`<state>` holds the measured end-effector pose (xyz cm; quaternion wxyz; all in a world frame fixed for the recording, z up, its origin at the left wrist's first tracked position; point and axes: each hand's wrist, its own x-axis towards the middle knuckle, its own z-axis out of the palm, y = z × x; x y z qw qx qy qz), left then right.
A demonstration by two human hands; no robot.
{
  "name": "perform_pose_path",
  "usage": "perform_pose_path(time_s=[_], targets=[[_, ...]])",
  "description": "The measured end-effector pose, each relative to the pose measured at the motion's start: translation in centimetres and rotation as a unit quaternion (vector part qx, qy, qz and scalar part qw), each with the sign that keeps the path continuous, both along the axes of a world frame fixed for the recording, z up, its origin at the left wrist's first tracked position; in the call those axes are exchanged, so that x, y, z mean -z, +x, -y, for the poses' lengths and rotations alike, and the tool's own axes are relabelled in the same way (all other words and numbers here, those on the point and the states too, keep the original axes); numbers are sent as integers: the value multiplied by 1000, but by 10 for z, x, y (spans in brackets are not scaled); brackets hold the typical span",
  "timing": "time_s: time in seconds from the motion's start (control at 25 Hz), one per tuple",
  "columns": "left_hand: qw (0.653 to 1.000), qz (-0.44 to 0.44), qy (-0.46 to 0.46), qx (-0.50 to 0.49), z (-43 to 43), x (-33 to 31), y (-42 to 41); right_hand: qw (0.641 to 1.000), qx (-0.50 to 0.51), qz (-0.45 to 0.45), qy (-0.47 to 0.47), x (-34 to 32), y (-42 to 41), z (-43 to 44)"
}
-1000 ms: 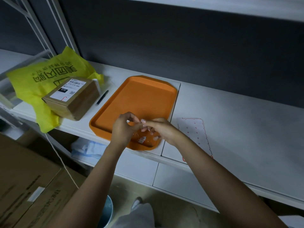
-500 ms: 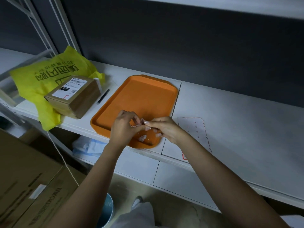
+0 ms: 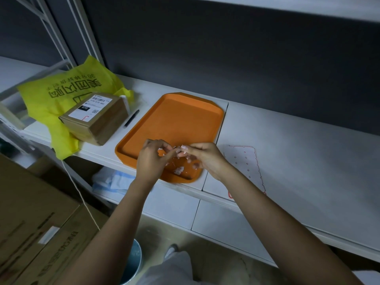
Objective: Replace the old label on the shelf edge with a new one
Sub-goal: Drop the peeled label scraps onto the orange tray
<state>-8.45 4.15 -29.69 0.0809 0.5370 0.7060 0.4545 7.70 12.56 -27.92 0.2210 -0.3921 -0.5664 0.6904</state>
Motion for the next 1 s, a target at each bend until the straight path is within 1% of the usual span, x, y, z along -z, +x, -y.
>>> perform_pose_path(time_s=[0.08, 0.16, 0.36, 0.44, 0.56, 0.64, 0.8, 0.84, 0.92, 1.0], targets=[[999, 32, -15, -10, -1, 0, 2, 998, 23, 1, 52, 0, -2, 3], [997, 71, -26, -11, -1, -1, 3, 995, 51, -5, 82, 0, -6, 5], [991, 123, -47, 12, -6, -6, 5, 980, 81, 12, 179, 5, -11, 9], [988, 145, -59, 9, -7, -6, 4, 978, 95, 30, 183, 8, -13, 8], [983, 169, -69, -20, -6, -2, -1, 980, 112, 64, 152, 13, -14, 2], [981, 174, -81, -37, -5, 0, -4, 981, 103, 86, 137, 17, -14, -2], [975, 191, -91, -66, -4, 2, -5, 991, 72, 91, 73, 21, -17, -6], [974, 194, -94, -72, -4, 2, -6, 989, 56, 113, 82, 22, -19, -7], [972, 198, -100, -79, -4, 3, -6, 976, 20, 176, 130, 25, -21, -9], [971, 203, -102, -80, -3, 3, -8, 969, 13, 196, 152, 27, -24, -9]])
